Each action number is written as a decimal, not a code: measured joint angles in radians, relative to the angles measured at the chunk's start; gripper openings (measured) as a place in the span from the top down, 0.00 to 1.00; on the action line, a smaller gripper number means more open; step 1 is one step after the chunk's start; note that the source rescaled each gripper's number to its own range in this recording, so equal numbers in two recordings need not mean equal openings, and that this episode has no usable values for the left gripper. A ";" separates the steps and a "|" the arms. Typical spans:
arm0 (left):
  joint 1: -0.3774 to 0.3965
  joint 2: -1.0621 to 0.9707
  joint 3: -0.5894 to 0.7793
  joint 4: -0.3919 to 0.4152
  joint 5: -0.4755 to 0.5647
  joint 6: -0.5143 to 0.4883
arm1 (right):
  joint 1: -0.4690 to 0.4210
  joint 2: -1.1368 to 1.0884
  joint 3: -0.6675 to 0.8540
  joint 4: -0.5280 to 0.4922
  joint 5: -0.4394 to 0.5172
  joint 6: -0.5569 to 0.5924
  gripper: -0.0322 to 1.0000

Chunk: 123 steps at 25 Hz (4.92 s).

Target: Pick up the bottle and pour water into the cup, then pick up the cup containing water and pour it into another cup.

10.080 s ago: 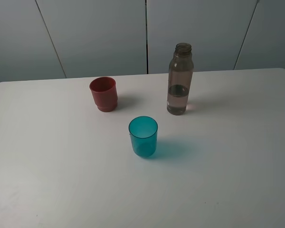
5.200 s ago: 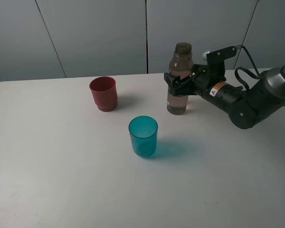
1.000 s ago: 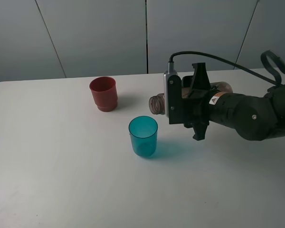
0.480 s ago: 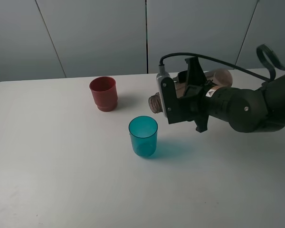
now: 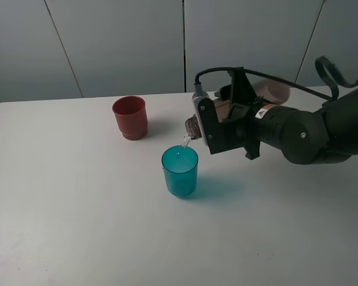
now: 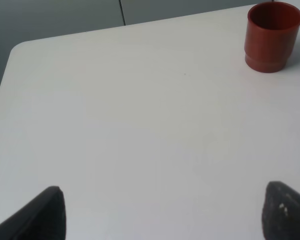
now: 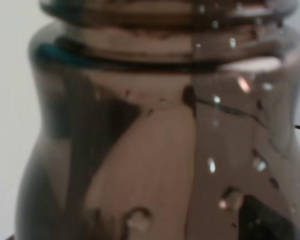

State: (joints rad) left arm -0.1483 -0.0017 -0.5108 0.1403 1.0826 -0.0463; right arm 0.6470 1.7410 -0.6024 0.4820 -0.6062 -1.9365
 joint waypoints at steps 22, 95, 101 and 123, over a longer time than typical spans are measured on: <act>0.000 0.000 0.000 0.000 0.000 0.000 | 0.038 0.000 -0.002 -0.026 -0.006 -0.090 0.95; 0.000 0.000 0.000 0.000 0.000 0.000 | 0.036 0.000 -0.002 -0.214 -0.111 -0.154 0.95; 0.000 0.000 0.000 0.000 0.000 0.000 | 0.036 0.000 -0.002 -0.246 -0.111 -0.154 0.95; 0.000 0.000 0.000 0.000 0.000 0.000 | 0.036 0.000 -0.002 -0.226 -0.100 -0.154 0.95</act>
State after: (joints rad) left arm -0.1483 -0.0017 -0.5108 0.1403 1.0826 -0.0463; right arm 0.6831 1.7410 -0.6040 0.2559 -0.7057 -2.0902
